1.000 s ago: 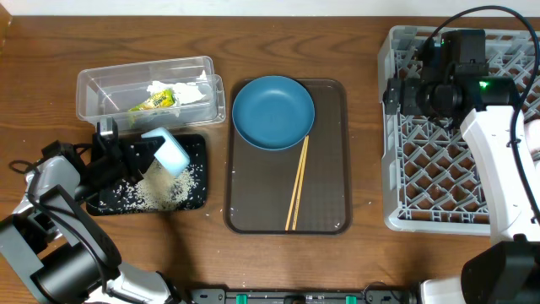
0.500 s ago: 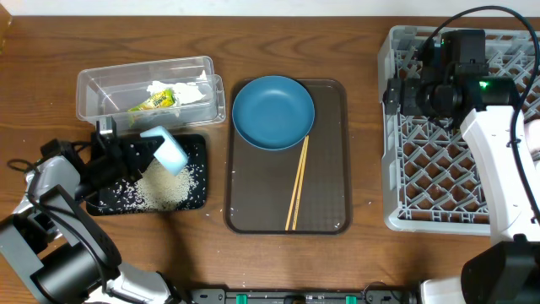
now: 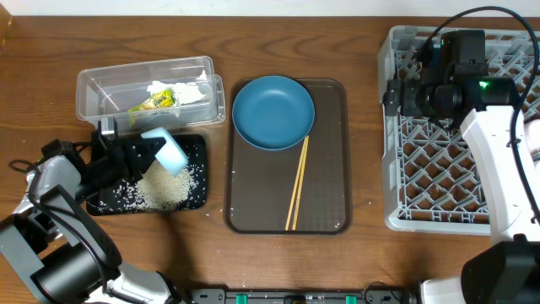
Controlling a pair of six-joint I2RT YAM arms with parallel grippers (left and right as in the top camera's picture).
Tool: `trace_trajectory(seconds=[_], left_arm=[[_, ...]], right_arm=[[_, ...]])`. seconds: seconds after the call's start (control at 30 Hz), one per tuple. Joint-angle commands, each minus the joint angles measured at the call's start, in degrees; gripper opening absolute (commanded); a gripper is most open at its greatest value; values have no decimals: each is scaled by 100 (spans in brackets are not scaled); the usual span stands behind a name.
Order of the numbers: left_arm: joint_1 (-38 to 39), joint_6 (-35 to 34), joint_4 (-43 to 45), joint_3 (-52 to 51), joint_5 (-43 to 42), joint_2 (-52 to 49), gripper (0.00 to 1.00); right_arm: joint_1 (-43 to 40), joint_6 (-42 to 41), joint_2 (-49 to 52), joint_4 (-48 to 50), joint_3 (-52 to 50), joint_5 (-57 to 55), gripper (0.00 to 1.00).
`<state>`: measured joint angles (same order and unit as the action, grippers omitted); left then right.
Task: Sort waste into correct bins and load items into the dishwasher rack
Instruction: 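Tip the bowl over the black tray to pour out the rice, then carry the empty bowl back toward the brown tray with the left gripper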
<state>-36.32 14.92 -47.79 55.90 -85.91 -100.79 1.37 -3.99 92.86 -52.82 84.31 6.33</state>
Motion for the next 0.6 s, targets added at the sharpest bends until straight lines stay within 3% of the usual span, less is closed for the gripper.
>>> trace_trajectory(seconds=[0.0, 0.23, 0.4, 0.57], left_arm=[[-20, 234, -4, 20, -299, 122, 6], [299, 109, -234, 22, -13, 448, 6], [1237, -236, -203, 50, 1388, 1305, 6], [2592, -1207, 275, 61, 3032, 1991, 6]], right_arm=[[11, 109, 4, -31, -35, -52, 99], [11, 109, 4, -37, -35, -52, 99], [11, 109, 4, -35, -35, -52, 99], [11, 107, 4, -35, -35, -50, 99]])
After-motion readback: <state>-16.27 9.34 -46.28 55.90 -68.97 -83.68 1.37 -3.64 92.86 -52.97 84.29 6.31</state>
